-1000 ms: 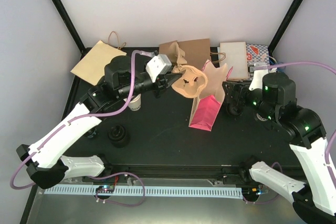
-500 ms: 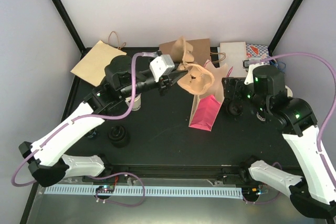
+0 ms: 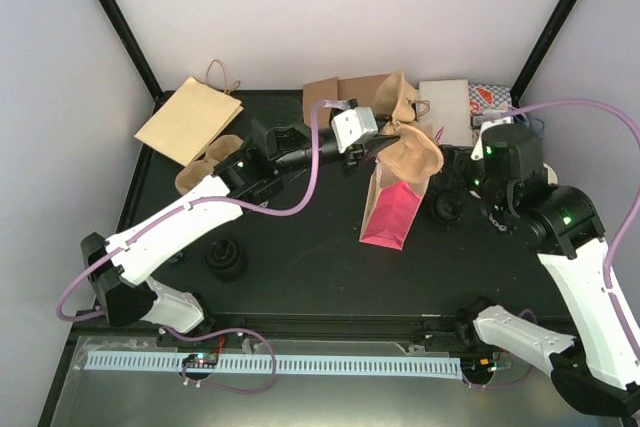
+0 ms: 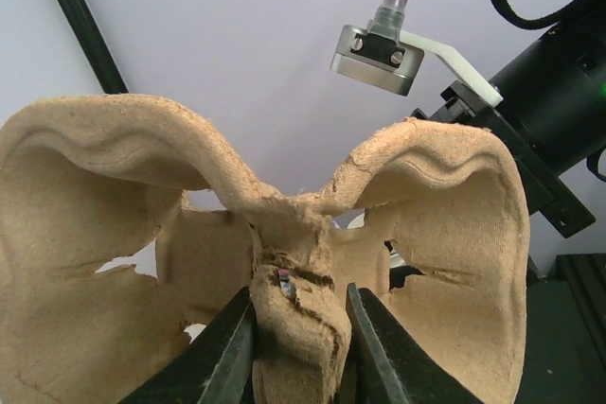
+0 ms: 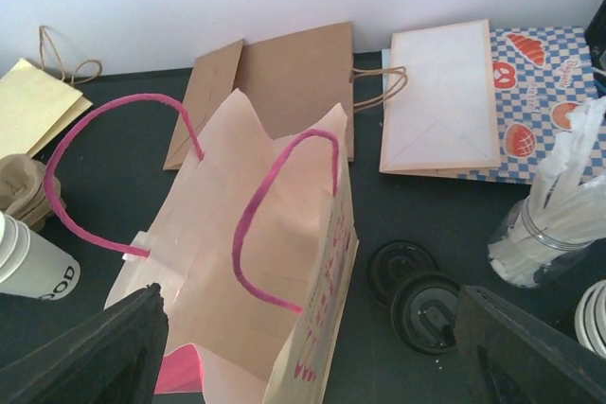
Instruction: Pack the takeout coffee
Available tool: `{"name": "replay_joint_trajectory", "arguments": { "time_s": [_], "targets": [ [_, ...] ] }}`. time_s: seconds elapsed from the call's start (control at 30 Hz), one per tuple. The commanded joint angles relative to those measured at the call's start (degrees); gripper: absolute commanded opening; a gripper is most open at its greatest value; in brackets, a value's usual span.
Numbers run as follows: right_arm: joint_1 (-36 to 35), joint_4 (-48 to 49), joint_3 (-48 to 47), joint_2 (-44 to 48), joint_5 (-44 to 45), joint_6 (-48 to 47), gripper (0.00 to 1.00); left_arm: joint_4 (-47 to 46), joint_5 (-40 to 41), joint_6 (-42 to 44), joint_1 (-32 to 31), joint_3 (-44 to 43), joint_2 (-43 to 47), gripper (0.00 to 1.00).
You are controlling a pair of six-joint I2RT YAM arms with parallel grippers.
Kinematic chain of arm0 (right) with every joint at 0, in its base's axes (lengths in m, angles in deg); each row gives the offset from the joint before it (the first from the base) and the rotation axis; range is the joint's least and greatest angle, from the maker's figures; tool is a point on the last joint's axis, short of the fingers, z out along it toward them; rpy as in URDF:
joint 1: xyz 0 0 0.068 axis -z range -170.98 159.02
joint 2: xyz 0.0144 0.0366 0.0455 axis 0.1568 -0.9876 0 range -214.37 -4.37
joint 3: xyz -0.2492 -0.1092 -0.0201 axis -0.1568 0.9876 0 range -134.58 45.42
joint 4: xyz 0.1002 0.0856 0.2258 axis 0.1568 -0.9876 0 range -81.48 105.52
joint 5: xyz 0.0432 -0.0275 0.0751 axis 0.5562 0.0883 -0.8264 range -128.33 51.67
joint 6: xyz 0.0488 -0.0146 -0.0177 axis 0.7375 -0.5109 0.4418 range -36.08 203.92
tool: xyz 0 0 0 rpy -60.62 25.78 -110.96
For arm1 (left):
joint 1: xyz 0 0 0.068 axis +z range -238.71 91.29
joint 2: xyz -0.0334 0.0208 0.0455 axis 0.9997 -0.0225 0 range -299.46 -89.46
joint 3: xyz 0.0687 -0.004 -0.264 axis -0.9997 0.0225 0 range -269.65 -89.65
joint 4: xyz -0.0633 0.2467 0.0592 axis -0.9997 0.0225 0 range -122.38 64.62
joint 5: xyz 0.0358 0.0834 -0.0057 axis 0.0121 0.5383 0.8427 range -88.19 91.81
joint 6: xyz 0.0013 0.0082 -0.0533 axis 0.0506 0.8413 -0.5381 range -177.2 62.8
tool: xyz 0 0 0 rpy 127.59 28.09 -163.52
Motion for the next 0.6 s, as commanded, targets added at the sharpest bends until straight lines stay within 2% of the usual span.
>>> {"name": "replay_joint_trajectory", "arguments": {
  "time_s": [0.0,0.33,0.57],
  "targets": [
    [0.1,0.5,-0.1,2.3,2.7,0.5,0.85,-5.0,-2.7,2.7,-2.0,-3.2,-1.5,0.23],
    [0.1,-0.9,0.7,5.2,3.6,0.0,0.85,-7.6,-0.5,4.5,-3.9,-5.3,-1.7,0.23],
    [0.1,-0.9,1.6,6.9,3.2,-0.2,0.85,-6.2,0.1,4.9,-5.3,-8.5,-2.9,0.23]
  ]
}}
